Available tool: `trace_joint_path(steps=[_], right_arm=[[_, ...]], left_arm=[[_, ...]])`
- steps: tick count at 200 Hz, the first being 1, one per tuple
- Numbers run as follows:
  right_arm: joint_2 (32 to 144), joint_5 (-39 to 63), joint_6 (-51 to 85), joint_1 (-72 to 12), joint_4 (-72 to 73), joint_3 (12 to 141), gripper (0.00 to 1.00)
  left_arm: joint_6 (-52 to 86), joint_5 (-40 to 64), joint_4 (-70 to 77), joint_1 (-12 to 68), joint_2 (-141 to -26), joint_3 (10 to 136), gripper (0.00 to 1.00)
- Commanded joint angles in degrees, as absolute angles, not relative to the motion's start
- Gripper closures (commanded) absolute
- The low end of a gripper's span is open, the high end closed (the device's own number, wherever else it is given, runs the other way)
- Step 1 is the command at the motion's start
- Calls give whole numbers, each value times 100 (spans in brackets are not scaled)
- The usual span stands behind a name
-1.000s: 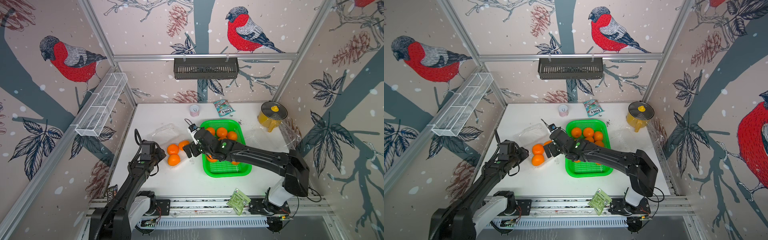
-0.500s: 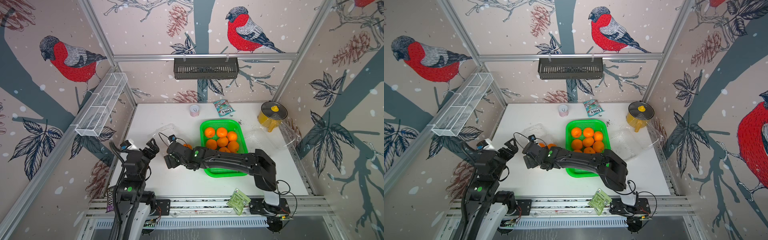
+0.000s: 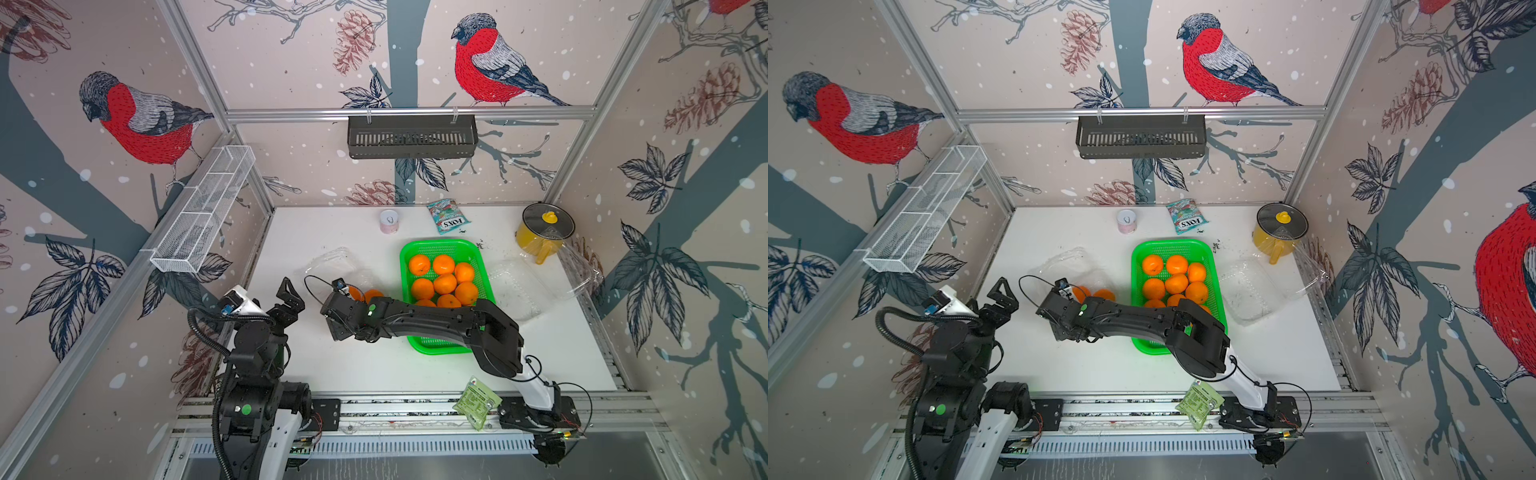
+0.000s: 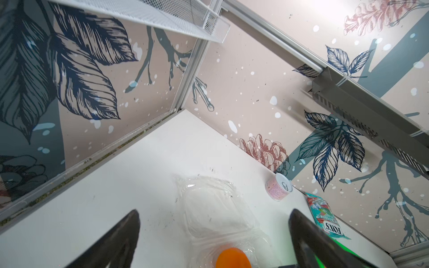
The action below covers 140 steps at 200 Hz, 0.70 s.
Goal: Take oranges out of containers
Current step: Pick up the orange from the packing box.
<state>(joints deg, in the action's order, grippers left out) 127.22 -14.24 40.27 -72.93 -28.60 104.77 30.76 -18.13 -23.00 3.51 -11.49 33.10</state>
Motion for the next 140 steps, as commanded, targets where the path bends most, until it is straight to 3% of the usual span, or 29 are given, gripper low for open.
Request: trace_joint_path(steps=[1, 63, 140], right_arm=[[12811, -1610, 3842, -7256, -2896, 10523, 25], [12870, -1700, 3733, -7016, -3102, 10536, 30], [13128, -1610, 3573, -6956, -3315, 10715, 21]], left_arm=[[2844, -1967, -2154, 352, -941, 3232, 2], [2857, -1913, -2050, 352, -788, 3056, 2], [2815, -1611, -1981, 352, -972, 3006, 2]])
